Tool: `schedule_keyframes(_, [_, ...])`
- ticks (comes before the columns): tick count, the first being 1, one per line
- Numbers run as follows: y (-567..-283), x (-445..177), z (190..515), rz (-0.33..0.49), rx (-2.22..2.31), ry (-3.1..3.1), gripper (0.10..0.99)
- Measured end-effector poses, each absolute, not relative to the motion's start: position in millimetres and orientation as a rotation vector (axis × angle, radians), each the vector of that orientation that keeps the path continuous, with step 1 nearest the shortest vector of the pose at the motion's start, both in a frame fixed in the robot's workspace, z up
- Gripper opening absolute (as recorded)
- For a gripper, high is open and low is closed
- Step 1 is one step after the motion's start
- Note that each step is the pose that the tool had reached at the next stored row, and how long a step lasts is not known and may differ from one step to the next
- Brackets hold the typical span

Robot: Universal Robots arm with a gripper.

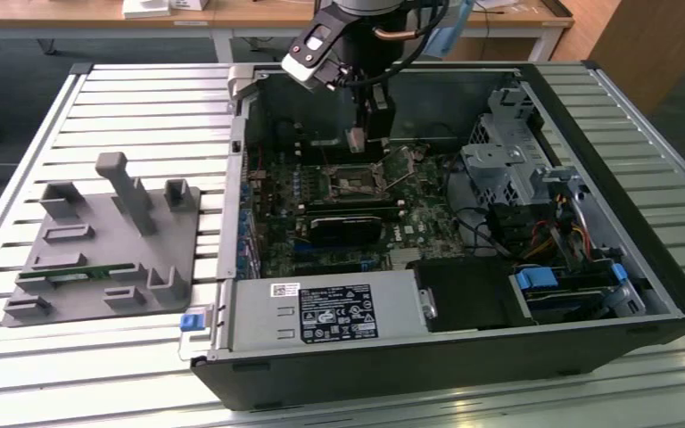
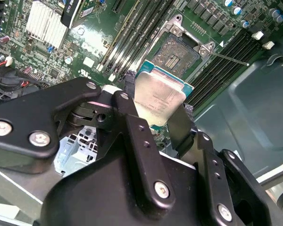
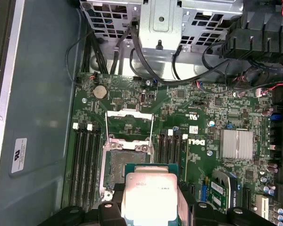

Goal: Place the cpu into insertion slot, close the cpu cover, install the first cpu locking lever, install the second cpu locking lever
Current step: 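Place the cpu into insertion slot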

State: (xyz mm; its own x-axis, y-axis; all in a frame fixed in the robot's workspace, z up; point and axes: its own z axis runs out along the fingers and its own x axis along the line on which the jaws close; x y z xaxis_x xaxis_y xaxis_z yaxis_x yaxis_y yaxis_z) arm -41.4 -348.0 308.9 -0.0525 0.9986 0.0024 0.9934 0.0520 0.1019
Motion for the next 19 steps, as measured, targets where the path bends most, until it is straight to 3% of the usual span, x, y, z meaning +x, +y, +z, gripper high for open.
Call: schedule_keyframes(19, [-347,-41,290,0.122,2.111,2.225,0.525])
